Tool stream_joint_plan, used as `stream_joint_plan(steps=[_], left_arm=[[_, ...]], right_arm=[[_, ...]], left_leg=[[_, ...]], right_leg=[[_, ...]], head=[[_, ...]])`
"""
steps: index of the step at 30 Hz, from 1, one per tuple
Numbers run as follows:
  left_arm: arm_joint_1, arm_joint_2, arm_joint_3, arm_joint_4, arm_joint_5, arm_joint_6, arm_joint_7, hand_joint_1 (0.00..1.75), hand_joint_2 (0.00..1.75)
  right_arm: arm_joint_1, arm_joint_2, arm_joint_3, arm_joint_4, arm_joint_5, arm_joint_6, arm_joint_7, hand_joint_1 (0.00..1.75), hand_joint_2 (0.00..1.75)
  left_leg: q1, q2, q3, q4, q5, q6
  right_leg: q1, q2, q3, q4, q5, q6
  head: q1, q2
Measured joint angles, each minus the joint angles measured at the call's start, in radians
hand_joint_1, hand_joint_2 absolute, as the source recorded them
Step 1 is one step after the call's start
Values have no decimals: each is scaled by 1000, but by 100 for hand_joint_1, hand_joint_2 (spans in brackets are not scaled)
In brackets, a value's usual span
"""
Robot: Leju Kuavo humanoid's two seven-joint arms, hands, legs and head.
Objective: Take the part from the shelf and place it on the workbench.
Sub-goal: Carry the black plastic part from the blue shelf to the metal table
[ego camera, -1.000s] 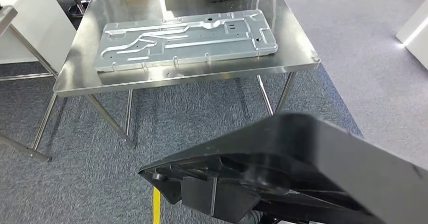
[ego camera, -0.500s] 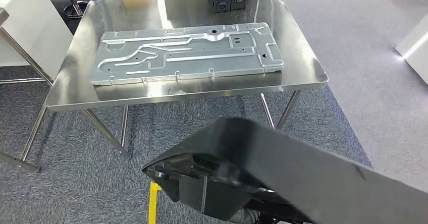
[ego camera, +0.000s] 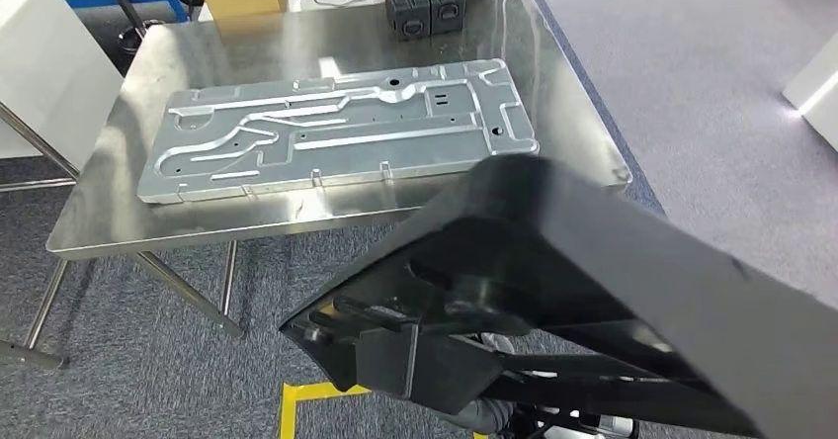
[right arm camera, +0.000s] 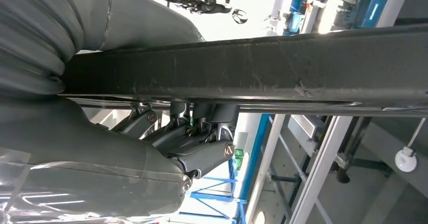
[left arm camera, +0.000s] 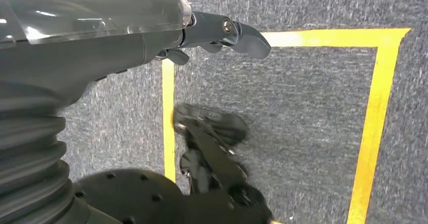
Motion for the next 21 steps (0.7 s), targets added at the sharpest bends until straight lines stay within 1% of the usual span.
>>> stream_joint_plan(steps=[1, 3, 4, 5, 6, 7, 8, 9, 10, 11, 12, 13, 14, 15, 16, 17, 18, 19, 20, 21], left_arm=[[1, 0, 0, 0, 0, 0, 0, 0, 175], [4, 1, 0, 0, 0, 1, 0, 0, 175], [5, 1, 0, 0, 0, 1, 0, 0, 175], [6, 1, 0, 0, 0, 2, 0, 0, 175], [7, 2, 0, 0, 0, 2, 0, 0, 175], [6, 1, 0, 0, 0, 2, -1, 0, 175], [6, 1, 0, 0, 0, 2, -2, 0, 175], [5, 1, 0, 0, 0, 2, -3, 0, 175], [4, 1, 0, 0, 0, 2, -4, 0, 175], [3, 0, 1, 0, 0, 2, -6, 0, 175], [2, 0, 1, 0, 0, 2, -7, 0, 175], [2, 0, 1, 0, 0, 2, -8, 0, 175], [3, 0, 1, 0, 0, 2, -9, 0, 175], [4, 0, 1, 0, 1, 2, -9, 0, 175], [6, 0, 2, 0, 1, 2, -9, 0, 175], [7, -1, 2, 0, 2, 2, -9, 0, 175], [8, -3, 2, 0, 2, 2, -9, 0, 175], [7, -5, 2, 1, 3, 2, -10, 0, 175], [7, -7, 2, 1, 3, 2, -10, 0, 175], [6, -8, 2, 1, 3, 2, -10, 0, 175]], right_arm=[[0, 0, 0, 0, -1, 0, 0, 175, 175], [0, 0, 0, 0, -1, 0, 0, 175, 175], [0, 0, 0, 1, -1, -1, 1, 175, 175], [1, 0, 0, 1, 0, -2, 2, 175, 175], [1, -1, 0, 1, 2, -4, 4, 175, 175], [1, -1, 0, 0, 6, -8, 7, 175, 175], [0, -1, 0, 0, 12, -13, 11, 175, 175], [-1, -1, 0, -1, 19, -19, 14, 175, 175], [-2, -2, -1, -1, 25, -26, 16, 175, 175], [-2, -3, -1, -1, 31, -31, 17, 175, 175], [-1, -4, -2, 0, 35, -36, 17, 175, 175], [1, -5, -3, 1, 39, -41, 16, 175, 175], [3, -6, -4, 1, 41, -44, 14, 175, 175], [5, -7, -5, 2, 42, -48, 11, 175, 175], [6, -7, -6, 2, 43, -50, 9, 175, 175], [6, -8, -7, 2, 43, -52, 7, 175, 175], [8, -9, -7, 2, 43, -53, 7, 175, 175], [9, -10, -8, 3, 44, -53, 6, 175, 175], [11, -11, -9, 4, 45, -53, 6, 175, 175], [12, -12, -10, 4, 45, -53, 6, 175, 175]], left_leg=[[-1, 0, -4, -39, 30, 4], [-8, 3, 13, -159, 134, 18], [-13, 5, 20, -202, 167, 23], [-18, 7, 25, -226, 188, 29], [-21, 7, 28, -233, 187, 32], [-21, 5, 39, -239, 182, 38], [-19, 3, 52, -247, 184, 45], [-18, 1, 66, -256, 182, 52], [-16, -2, 81, -263, 178, 58], [-15, -4, 92, -269, 173, 62], [-15, -8, 101, -271, 166, 65], [-15, -12, 110, -271, 157, 65], [-16, -18, 121, -271, 147, 65], [-16, -24, 135, -271, 135, 64], [-16, -30, 151, -271, 123, 62], [-16, -36, 167, -272, 110, 60], [-16, -41, 181, -271, 98, 58], [-16, -48, 190, -273, 86, 53], [-15, -54, 196, -277, 77, 48], [-14, -58, 201, -279, 74, 41]], right_leg=[[2, 1, 13, 0, -10, 1], [4, 0, 38, 0, -32, 5], [4, 0, 46, 0, -41, 9], [5, 1, 53, -2, -49, 15], [5, 2, 60, 1, -51, 22], [5, 2, 64, 5, -50, 29], [4, 2, 66, 19, -46, 35], [4, 1, 56, 47, -42, 40], [3, 1, 33, 87, -45, 45], [2, 0, -2, 140, -58, 48], [2, 0, -46, 196, -80, 52], [2, 0, -89, 239, -104, 54], [2, 0, -124, 262, -122, 55], [2, 1, -145, 257, -124, 56], [3, 2, -153, 223, -101, 54], [4, 6, -149, 168, -54, 49], [6, 16, -145, 109, 10, 42], [8, 26, -141, 61, 58, 35], [11, 32, -138, 32, 92, 27], [13, 35, -136, 19, 104, 20]], head=[[0, 0], [0, 0], [0, 0], [-1, 0], [-1, 0], [-2, 0], [-2, 0], [-1, 0], [-1, 0], [0, 0], [0, 0], [0, 0], [0, 0], [0, 0], [0, 0], [0, 0], [0, 0], [-1, 0], [-3, 0], [-5, 0]])
